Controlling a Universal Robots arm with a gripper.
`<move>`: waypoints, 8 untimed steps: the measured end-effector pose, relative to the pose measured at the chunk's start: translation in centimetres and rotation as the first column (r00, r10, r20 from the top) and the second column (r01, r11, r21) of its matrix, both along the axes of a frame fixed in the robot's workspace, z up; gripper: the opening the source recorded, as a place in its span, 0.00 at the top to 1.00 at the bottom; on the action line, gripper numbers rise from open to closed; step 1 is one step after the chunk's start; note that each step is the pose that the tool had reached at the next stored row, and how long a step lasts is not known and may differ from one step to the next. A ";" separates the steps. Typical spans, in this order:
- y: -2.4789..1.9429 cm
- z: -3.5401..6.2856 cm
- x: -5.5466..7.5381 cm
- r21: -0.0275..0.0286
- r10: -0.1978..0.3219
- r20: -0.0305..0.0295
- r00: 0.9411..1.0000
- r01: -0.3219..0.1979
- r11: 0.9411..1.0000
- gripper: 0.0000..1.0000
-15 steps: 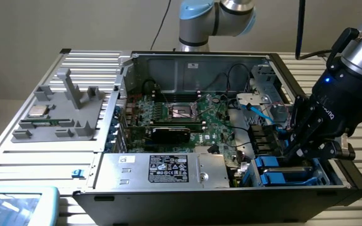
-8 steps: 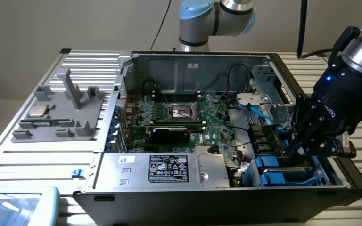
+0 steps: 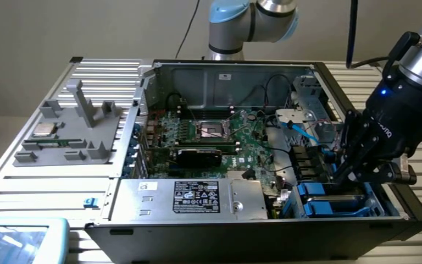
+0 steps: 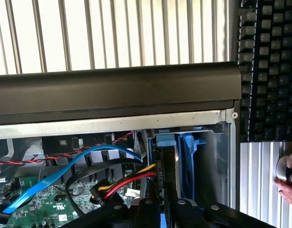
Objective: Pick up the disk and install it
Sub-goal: 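Insert the second disk wire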
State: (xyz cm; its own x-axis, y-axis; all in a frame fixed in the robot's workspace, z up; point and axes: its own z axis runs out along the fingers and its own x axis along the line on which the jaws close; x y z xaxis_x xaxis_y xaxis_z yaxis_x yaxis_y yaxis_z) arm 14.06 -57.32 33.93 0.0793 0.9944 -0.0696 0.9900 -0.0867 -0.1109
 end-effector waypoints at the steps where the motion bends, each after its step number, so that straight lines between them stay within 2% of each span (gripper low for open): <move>1: 0.00 -0.01 0.0 0.000 0.002 0.005 1.000 -0.002 1.000 0.84; 4: -0.01 -0.02 0.0 0.000 0.005 0.019 1.000 -0.005 1.000 0.84; 8: 0.00 -0.03 0.0 0.000 0.005 0.022 1.000 -0.005 1.000 0.84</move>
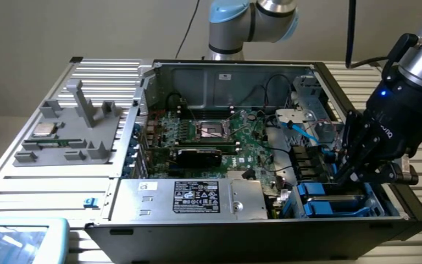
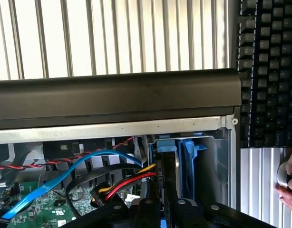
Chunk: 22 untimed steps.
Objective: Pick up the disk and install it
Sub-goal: 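Insert the second disk wire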
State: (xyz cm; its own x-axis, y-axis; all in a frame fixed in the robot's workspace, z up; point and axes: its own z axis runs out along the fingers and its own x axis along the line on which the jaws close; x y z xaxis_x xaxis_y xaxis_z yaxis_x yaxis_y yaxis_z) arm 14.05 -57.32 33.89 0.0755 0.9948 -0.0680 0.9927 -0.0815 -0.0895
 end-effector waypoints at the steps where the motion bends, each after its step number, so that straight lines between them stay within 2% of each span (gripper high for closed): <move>1: 0.00 0.00 0.0 0.000 0.000 0.000 1.000 0.000 1.000 0.84; 14: 0.00 -0.26 -0.3 0.001 -0.001 0.001 1.000 0.001 1.000 0.84; 22: 0.00 -0.50 -0.3 0.006 -0.001 0.001 1.000 0.001 1.000 0.84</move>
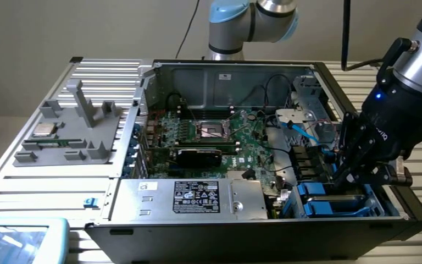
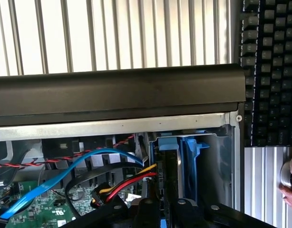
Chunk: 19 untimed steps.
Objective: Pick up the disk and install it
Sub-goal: 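Insert the second disk wire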
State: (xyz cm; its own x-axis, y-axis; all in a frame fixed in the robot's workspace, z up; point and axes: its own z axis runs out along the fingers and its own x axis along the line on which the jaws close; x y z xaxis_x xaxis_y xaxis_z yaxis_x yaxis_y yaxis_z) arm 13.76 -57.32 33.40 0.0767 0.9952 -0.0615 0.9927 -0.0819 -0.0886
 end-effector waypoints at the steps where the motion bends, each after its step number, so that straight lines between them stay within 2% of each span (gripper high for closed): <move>1: 0.00 -0.05 0.0 0.002 0.000 0.000 1.000 0.000 1.000 0.84; 7: 0.00 -0.31 0.1 0.009 -0.007 -0.001 1.000 0.007 1.000 0.84; 19: 0.01 -0.36 0.1 0.011 -0.008 -0.001 1.000 0.008 1.000 0.82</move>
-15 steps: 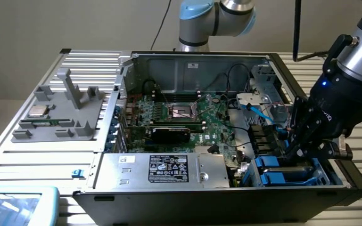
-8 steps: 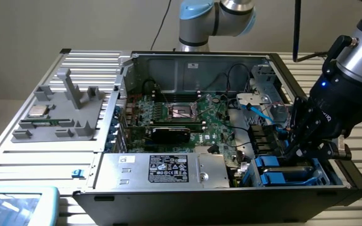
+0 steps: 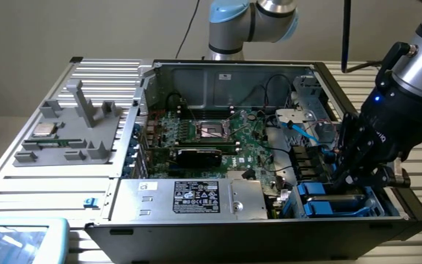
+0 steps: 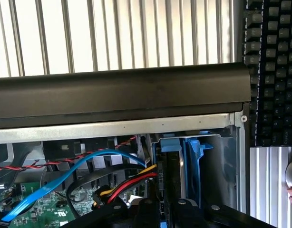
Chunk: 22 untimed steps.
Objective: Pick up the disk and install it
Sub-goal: 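Insert the second disk wire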
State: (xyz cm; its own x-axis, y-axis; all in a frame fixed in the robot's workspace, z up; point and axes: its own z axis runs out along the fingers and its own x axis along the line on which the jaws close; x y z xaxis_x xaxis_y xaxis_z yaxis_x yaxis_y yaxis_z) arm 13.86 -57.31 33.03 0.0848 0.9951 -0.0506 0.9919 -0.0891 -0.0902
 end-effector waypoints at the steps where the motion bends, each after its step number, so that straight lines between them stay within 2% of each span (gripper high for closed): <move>1: 0.00 0.00 0.0 0.000 -0.001 0.000 1.000 0.001 1.000 0.76; 2: -0.01 0.01 0.0 -0.001 -0.002 0.000 1.000 0.002 1.000 0.76; 4: -0.02 0.10 -0.1 -0.001 -0.006 0.000 1.000 0.006 1.000 0.64; 5: -0.02 0.17 -0.2 -0.001 -0.008 0.000 1.000 0.008 1.000 0.64; 8: -0.02 0.47 -0.4 -0.001 -0.014 0.000 1.000 0.014 1.000 0.46; 11: -0.02 0.88 -0.5 -0.001 -0.018 0.000 1.000 0.018 1.000 0.41; 12: -0.02 0.88 -0.5 -0.001 -0.018 0.000 1.000 0.018 1.000 0.35; 18: -0.15 0.91 -0.8 -0.001 -0.018 0.000 1.000 0.018 1.000 0.35; 22: -0.84 0.91 -0.9 -0.001 -0.018 0.000 1.000 0.018 1.000 0.35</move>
State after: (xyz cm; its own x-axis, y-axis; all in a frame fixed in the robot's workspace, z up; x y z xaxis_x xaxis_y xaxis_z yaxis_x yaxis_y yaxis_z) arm 12.94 -58.15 33.95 0.1031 0.9933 -0.0518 0.9901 -0.1075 -0.0905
